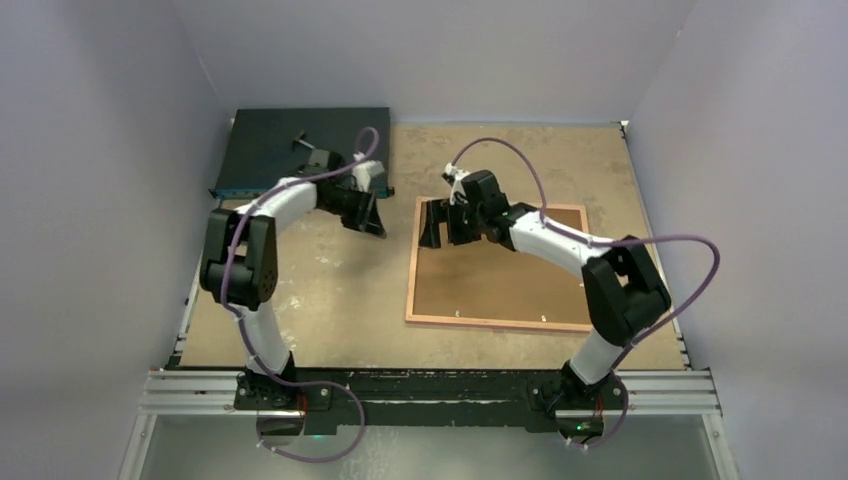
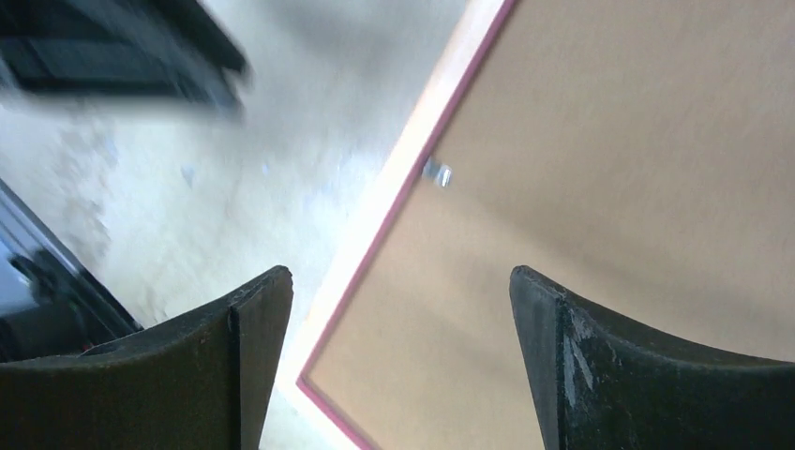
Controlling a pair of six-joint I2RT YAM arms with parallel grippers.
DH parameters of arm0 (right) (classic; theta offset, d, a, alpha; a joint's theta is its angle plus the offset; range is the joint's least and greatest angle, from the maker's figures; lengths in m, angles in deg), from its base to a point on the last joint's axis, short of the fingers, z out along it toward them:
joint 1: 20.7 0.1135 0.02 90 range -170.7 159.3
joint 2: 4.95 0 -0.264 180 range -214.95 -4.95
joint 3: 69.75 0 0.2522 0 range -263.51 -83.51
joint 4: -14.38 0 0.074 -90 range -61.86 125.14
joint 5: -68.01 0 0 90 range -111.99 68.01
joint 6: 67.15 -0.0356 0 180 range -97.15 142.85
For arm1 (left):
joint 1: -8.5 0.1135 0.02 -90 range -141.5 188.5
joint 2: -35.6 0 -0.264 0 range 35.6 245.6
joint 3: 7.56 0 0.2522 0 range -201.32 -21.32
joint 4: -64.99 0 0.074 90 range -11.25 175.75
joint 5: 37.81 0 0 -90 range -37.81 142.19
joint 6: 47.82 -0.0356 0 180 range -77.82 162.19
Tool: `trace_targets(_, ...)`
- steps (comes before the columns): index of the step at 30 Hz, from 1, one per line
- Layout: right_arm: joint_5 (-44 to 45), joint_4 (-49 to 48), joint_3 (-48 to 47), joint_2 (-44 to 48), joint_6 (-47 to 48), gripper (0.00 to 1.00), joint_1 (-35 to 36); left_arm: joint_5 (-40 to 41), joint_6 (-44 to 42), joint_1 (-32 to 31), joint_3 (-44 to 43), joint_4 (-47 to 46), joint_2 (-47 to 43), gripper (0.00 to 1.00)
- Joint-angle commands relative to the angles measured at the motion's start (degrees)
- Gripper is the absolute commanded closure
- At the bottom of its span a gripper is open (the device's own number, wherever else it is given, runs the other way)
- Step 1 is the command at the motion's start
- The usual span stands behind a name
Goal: Put the photo into the frame
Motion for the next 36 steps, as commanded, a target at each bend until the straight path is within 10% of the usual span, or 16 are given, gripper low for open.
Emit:
trace_targets(1, 10.70, 12.11, 5.12, 5.68, 8.61, 0.13, 7.85, -1.24, -9.47, 9.42, -5.92, 10.23, -6.87, 0.73)
trace_targets(18, 29.10, 21.58, 7.66, 3.28, 8.18, 0.29, 32.41, -3.07, -21.38, 24.27, -11.69, 30.45, -15.33, 0.72)
trace_targets(31, 39.68, 20.21, 0.50, -3.20, 9.52, 1.00, 40.08, -3.91, -24.83, 26.04, -10.87, 27.53, -31.07, 0.72)
trace_targets(36, 35.92, 19.00, -5.97, -1.06, 14.73, 1.00, 40.08, -10.42, -37.93, 26.04, -3.51, 27.53, -39.57, 0.71)
